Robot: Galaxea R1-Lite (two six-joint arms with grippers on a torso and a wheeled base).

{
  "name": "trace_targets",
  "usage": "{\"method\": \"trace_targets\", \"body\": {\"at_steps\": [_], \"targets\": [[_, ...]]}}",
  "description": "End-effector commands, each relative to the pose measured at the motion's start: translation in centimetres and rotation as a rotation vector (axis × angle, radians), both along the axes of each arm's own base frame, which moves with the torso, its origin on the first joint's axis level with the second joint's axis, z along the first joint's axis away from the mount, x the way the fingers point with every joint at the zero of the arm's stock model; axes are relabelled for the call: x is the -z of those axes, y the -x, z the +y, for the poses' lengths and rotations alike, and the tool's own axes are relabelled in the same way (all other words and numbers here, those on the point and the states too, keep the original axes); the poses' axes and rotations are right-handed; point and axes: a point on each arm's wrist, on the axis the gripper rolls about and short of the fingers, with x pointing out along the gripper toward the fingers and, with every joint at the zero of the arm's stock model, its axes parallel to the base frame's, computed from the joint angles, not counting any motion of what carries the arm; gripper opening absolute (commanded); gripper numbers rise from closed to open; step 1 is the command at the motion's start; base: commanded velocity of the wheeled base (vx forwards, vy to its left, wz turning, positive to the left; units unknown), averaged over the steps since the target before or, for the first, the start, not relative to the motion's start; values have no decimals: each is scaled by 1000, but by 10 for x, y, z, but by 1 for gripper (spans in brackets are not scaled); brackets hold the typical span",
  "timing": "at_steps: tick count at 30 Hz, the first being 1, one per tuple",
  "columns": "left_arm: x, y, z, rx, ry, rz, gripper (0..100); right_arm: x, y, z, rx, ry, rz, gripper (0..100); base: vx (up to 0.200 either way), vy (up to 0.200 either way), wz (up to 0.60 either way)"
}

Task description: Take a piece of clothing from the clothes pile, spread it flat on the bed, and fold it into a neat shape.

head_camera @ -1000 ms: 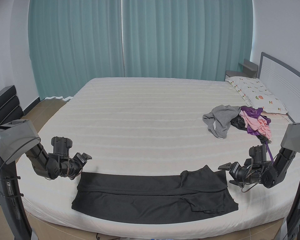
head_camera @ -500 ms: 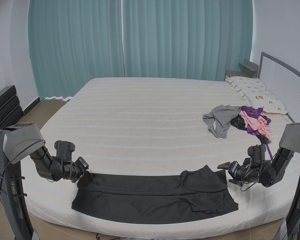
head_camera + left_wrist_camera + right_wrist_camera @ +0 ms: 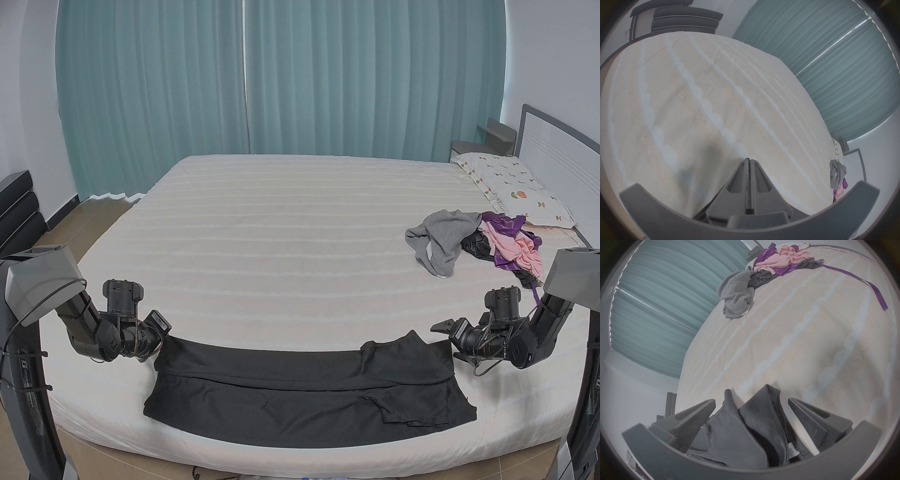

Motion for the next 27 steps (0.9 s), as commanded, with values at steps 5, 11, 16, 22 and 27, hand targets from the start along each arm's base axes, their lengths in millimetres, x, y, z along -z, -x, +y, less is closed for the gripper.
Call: {"method": "trace_targets", "body": {"at_steps": [5,11,16,22,27], "targets": [[3,-1,1,-2,1,6,0,8,-10,-2,36,27,-1,0,0,0,0],[4,-1,1,-2,3,9,0,8,-13,-11,66,27,-11,0,0,0,0],[5,0,1,1,3,12,0,11,-13,-16,80,28,0,0,0,0,0],[5,0,1,3,8,13,0,12,-13,-15,78,26,3,0,0,0,0],[3,0,1,-7,23,8,100,10,-11,-13,72,26,2,0,0,0,0]]}}
